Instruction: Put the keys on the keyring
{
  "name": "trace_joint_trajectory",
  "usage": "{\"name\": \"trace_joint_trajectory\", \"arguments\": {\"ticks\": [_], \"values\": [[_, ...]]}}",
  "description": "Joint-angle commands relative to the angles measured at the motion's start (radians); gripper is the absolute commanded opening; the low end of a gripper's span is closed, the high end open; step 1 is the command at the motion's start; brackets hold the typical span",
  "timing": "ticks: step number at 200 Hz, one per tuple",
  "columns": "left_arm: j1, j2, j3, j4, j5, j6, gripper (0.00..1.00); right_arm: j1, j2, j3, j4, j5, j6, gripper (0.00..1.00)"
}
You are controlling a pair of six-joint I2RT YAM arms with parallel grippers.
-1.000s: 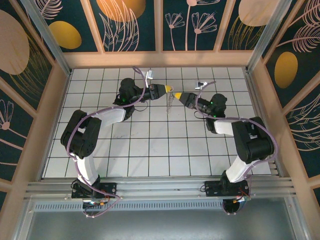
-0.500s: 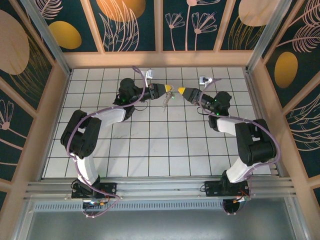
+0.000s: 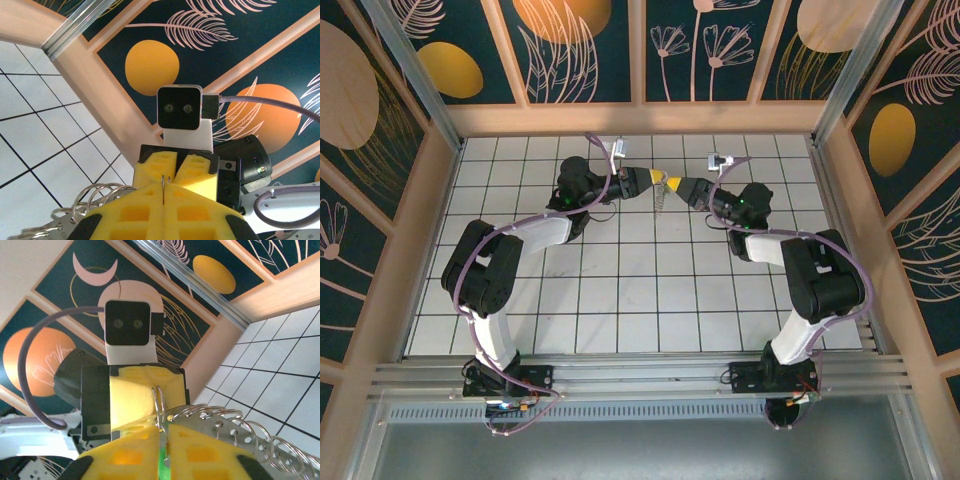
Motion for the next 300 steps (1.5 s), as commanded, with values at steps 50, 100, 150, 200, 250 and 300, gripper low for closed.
{"name": "trace_joint_trajectory", "arguments": {"ticks": [50, 100, 150, 200, 250, 300], "values": [[-0.008, -0.016, 0.005, 0.072, -0.006, -0.017, 0.0, 0.004, 0.022, 0.007, 0.084, -0.033, 0.012, 0.0], [-0.009, -0.016, 0.004, 0.084, -0.008, -0.025, 0.0, 0.027, 0.05, 0.016, 0.102, -0.042, 0.022, 0.0], [-0.011, -0.01, 0.003, 0.089, -0.01, -0.029, 0.0, 0.041, 0.068, 0.038, 0.103, -0.053, 0.031, 0.0], [-0.015, -0.01, -0.002, 0.092, -0.014, -0.029, 0.0, 0.053, 0.078, 0.059, 0.101, -0.064, 0.038, 0.0], [-0.015, -0.018, -0.011, 0.127, -0.041, -0.06, 0.0, 0.02, 0.041, 0.012, 0.072, -0.048, 0.027, 0.14], [-0.021, -0.034, -0.032, 0.179, -0.076, -0.099, 0.0, -0.033, -0.037, -0.052, 0.043, -0.031, 0.017, 0.21]]}}
